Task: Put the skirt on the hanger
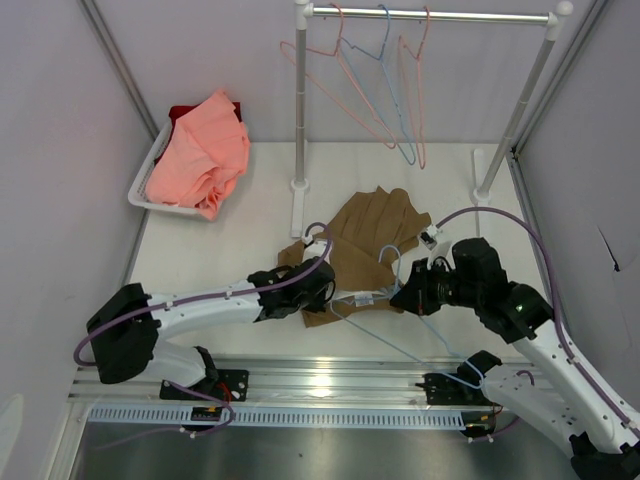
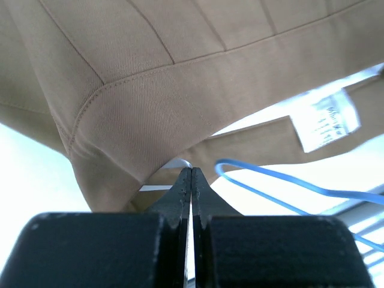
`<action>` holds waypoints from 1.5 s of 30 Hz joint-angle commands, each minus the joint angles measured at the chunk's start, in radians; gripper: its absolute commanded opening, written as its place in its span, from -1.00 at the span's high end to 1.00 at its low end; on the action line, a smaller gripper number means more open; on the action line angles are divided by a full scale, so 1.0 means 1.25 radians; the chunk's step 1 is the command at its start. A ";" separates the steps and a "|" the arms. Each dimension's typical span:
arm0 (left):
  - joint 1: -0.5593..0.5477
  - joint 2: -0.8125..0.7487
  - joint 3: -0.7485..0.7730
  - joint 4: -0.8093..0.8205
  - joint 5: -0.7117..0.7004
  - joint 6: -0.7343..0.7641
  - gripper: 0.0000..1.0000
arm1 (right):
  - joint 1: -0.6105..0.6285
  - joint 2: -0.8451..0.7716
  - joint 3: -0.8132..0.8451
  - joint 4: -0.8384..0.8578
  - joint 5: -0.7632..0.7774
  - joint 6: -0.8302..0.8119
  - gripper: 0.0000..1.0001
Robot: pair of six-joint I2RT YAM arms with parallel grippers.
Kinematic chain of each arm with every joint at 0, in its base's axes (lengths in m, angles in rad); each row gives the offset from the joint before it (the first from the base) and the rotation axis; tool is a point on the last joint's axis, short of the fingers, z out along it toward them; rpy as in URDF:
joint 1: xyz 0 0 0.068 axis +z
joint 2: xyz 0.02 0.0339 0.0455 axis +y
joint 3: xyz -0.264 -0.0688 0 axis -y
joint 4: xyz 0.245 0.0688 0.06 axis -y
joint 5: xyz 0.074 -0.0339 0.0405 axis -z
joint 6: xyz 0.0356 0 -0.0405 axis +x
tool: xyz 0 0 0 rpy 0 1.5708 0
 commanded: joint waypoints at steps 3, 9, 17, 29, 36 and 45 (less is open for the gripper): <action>0.052 -0.066 -0.049 0.063 0.082 -0.001 1.00 | 0.006 -0.035 -0.066 0.142 -0.045 0.022 1.00; 0.099 -0.099 -0.079 0.077 0.113 0.007 1.00 | 0.008 -0.073 -0.159 0.265 -0.044 0.049 1.00; 0.165 -0.133 -0.133 0.112 0.162 0.003 1.00 | 0.009 -0.078 -0.244 0.421 -0.066 0.074 1.00; 0.219 -0.168 -0.155 0.130 0.201 0.006 1.00 | 0.010 -0.044 -0.318 0.564 -0.120 0.098 1.00; 0.230 -0.184 -0.163 0.126 0.206 0.008 1.00 | 0.011 -0.042 -0.342 0.641 -0.149 0.114 1.00; 0.249 -0.222 -0.178 0.117 0.213 0.015 1.00 | 0.011 -0.031 -0.385 0.744 -0.201 0.158 1.00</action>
